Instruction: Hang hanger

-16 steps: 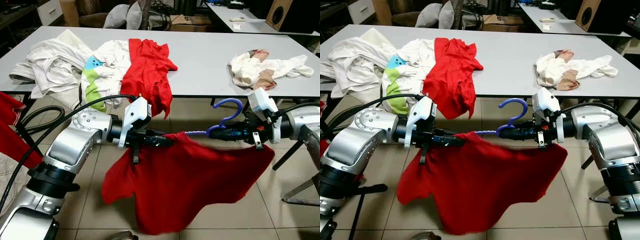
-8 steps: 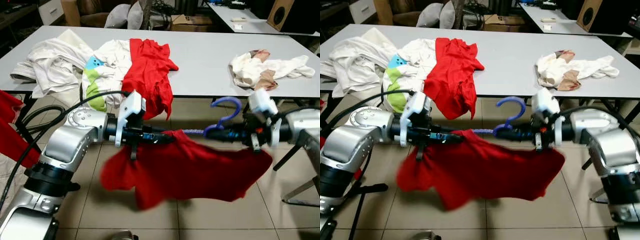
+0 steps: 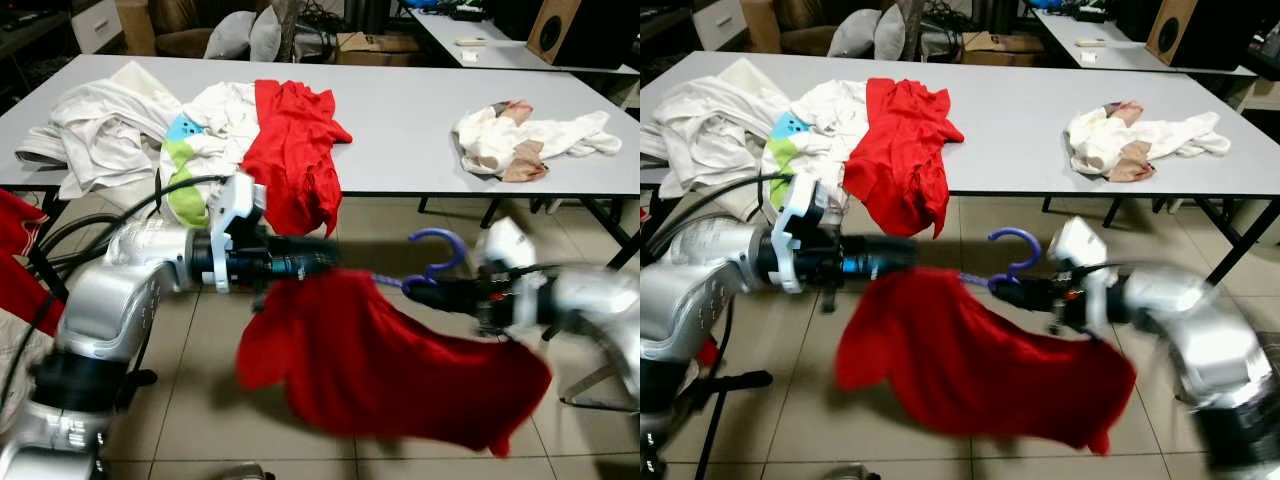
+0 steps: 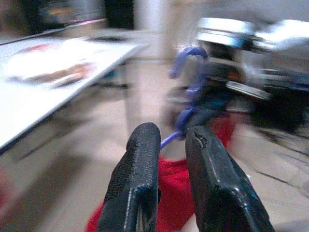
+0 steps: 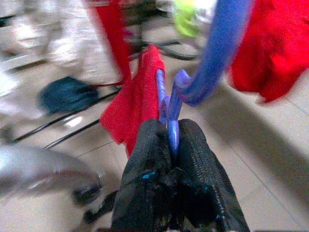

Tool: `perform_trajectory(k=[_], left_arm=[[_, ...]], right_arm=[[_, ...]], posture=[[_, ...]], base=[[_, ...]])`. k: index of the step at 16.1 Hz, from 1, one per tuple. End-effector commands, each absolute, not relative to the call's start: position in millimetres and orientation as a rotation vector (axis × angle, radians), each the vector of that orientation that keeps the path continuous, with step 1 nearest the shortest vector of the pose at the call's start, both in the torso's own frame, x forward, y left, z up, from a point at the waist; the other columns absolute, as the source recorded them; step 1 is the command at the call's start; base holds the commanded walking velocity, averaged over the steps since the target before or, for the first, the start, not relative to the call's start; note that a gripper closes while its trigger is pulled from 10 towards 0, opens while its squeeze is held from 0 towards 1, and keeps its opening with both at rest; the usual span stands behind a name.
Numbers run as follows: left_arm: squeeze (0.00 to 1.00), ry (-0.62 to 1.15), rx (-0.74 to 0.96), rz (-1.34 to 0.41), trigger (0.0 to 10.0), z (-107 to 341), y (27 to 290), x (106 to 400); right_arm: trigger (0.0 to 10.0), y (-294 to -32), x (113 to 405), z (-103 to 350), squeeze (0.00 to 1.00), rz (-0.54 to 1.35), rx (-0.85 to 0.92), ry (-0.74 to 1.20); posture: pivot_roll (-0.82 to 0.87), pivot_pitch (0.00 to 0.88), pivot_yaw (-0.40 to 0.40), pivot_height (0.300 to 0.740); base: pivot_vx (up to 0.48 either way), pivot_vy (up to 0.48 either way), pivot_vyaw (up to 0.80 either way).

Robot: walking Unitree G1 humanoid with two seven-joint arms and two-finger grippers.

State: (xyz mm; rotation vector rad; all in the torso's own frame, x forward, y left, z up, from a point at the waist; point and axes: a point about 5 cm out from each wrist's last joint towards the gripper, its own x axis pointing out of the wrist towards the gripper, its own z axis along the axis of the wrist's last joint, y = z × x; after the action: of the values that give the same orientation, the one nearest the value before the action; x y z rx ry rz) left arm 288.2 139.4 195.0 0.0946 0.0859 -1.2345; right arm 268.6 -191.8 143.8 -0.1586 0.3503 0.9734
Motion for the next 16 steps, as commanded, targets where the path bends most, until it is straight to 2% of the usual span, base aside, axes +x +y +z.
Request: perform_trajectory(k=[1, 2, 3, 4, 5, 6, 8, 9, 10, 11, 14, 16], left_arm=[[0.0, 0.105, 0.119, -1.082, 10.0, 193, 145, 292], [0.0, 0.149, 0.105, -0.934, 10.0, 180, 151, 291], [0.0, 0.205, 0.092, -0.683, 10.0, 156, 164, 291], [0.0, 0.23, 0.073, -0.491, 10.0, 139, 175, 288], [0.0, 0.235, 0.072, -0.446, 10.0, 136, 178, 287], [0.0, 0.239, 0.074, -0.381, 10.0, 127, 178, 280], [0.0, 0.242, 0.045, -0.3, 10.0, 120, 179, 275], [0.0, 0.243, 0.03, -0.284, 10.0, 115, 180, 272], [0.0, 0.189, 0.028, -0.268, 10.0, 116, 180, 269], [0.0, 0.237, -0.015, -0.265, 10.0, 109, 176, 265], [0.0, 0.231, -0.02, -0.276, 10.0, 107, 163, 261], [0.0, 0.245, 0.036, -0.281, 10.0, 102, 162, 258]], right_arm=[[0.0, -203, 276, 148, 0.0, 0.782, -0.2, 0.293], [2.3, -204, 273, 135, 0.0, 0.678, -0.165, 0.314], [10.0, -196, 263, 119, 0.0, 0.623, -0.108, 0.34], [10.0, -187, 255, 108, 0.0, 0.602, -0.163, 0.347], [10.0, -185, 253, 106, 0.0, 0.605, -0.201, 0.34], [10.0, -185, 259, 105, 0.0, 0.422, -0.244, 0.246], [10.0, -183, 267, 110, 0.0, 0.275, -0.316, 0.125], [10.0, -181, 267, 110, 0.0, 0.267, -0.271, 0.126], [10.0, -173, 264, 105, 0.0, 0.34, -0.178, 0.189], [10.0, -162, 259, 101, 0.0, 0.434, -0.173, 0.204], [10.0, -154, 260, 98, 0.0, 0.498, -0.132, 0.211], [10.0, -154, 261, 94, 0.0, 0.567, -0.135, 0.245]], posture=[[-0.02, 0.0, -0.025, 0.74], [-0.02, 0.0, -0.024, 0.74], [-0.01, 0.0, -0.021, 0.74], [-0.01, 0.0, -0.023, 0.74], [-0.01, 0.0, -0.023, 0.74], [0.0, 0.0, -0.026, 0.74], [0.0, 0.0, -0.022, 0.74], [-0.01, 0.0, -0.019, 0.74], [-0.01, 0.0, -0.017, 0.74], [0.0, 0.0, -0.021, 0.74], [0.01, 0.0, -0.035, 0.74], [0.03, 0.0, -0.046, 0.74]], base=[[0.0, 0.0, 0.0], [0.0, 0.0, 0.0], [0.0, 0.0, 0.0], [0.0, 0.0, 0.0], [0.0, 0.0, 0.0], [0.0, 0.0, 0.8], [0.0, 0.0, 0.8], [0.0, 0.0, 0.8], [0.0, 0.0, 0.8], [0.0, 0.0, 0.8], [0.0, 0.0, 0.8], [0.0, 0.0, 0.8]])
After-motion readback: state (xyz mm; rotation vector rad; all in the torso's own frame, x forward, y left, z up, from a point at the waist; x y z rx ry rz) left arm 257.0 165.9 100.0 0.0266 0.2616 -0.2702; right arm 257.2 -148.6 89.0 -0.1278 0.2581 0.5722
